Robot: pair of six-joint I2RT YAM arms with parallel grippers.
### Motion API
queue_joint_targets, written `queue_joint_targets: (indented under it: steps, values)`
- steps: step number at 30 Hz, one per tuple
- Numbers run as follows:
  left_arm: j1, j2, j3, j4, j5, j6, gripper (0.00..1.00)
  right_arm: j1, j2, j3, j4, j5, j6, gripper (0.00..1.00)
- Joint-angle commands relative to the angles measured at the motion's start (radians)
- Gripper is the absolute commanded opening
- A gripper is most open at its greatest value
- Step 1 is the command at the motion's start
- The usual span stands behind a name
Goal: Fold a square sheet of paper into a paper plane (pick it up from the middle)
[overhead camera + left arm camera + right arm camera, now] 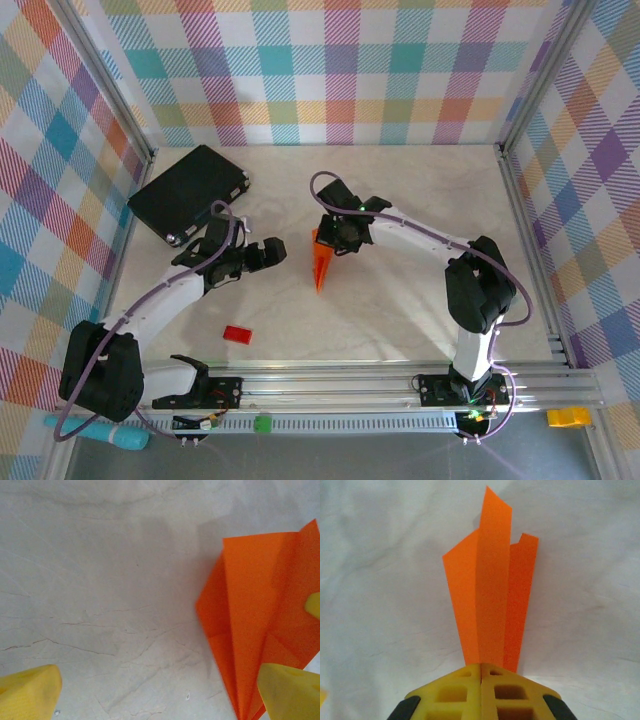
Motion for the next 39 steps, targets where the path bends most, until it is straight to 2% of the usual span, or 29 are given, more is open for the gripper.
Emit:
queue_joint_targets:
  steps: [1,5,10,24,33,39]
  values:
    - [0.020,-0.040,-0.010,0.032,0.015,-0.056,1.00,-0.002,-0.031,-0.036,0.194,-0.185,-0.107,0.02]
    - [0.022,-0.059,-0.015,0.031,-0.007,-0.087,1.00,-0.028,-0.018,-0.115,0.333,-0.305,-0.096,0.02]
    - [0.022,-0.022,-0.022,0.074,0.052,-0.117,1.00,-0.056,0.012,-0.204,0.456,-0.392,-0.089,0.02]
    - [-0.025,0.215,-0.017,0.238,0.226,-0.213,0.89,-0.133,-0.033,-0.431,0.500,-0.344,-0.098,0.03]
    - [-0.094,0.373,0.032,0.298,0.287,-0.240,0.75,-0.146,-0.043,-0.460,0.498,-0.325,-0.092,0.03]
    - [-0.127,0.438,0.082,0.279,0.291,-0.213,0.66,-0.146,-0.042,-0.461,0.497,-0.325,-0.089,0.03]
